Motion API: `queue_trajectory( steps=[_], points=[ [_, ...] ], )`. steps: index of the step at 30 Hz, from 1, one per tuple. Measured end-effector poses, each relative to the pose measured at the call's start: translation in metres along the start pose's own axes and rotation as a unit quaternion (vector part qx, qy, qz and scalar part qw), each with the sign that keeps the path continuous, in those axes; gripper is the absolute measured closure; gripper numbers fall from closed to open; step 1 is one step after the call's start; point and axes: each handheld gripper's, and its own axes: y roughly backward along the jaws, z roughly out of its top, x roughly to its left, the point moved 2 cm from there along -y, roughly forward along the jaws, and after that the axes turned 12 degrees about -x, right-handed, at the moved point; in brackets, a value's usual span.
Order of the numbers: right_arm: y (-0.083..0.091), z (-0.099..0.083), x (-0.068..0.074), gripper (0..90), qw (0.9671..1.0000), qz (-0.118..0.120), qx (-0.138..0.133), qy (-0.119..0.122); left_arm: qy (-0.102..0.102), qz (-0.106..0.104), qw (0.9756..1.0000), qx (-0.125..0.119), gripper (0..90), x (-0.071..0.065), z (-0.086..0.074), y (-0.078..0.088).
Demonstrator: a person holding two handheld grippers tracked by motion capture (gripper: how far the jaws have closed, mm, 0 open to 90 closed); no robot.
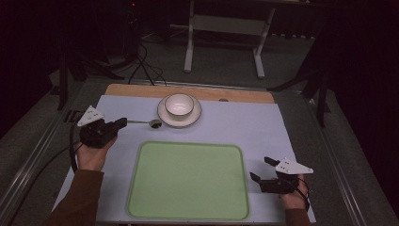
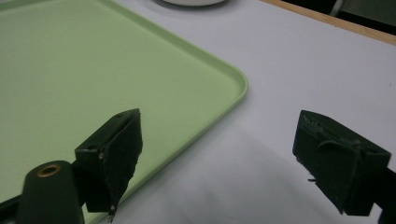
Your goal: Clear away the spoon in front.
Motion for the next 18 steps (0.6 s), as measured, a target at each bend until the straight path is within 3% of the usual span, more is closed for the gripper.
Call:
queue_trajectory(
  steps=[15,18],
  points=[
    [0.000,0.000,0.000,15.5,1.0000,-0.001,0.001,0.000,0.004,-0.006,0.9995,0.030,89.0,-0.008,-0.021,0.019],
    [0.000,0.000,0.000,15.5,1.0000,-0.001,0.003,0.002,-0.006,-0.001,0.9990,0.044,88.9,-0.011,-0.025,0.026]
  ],
)
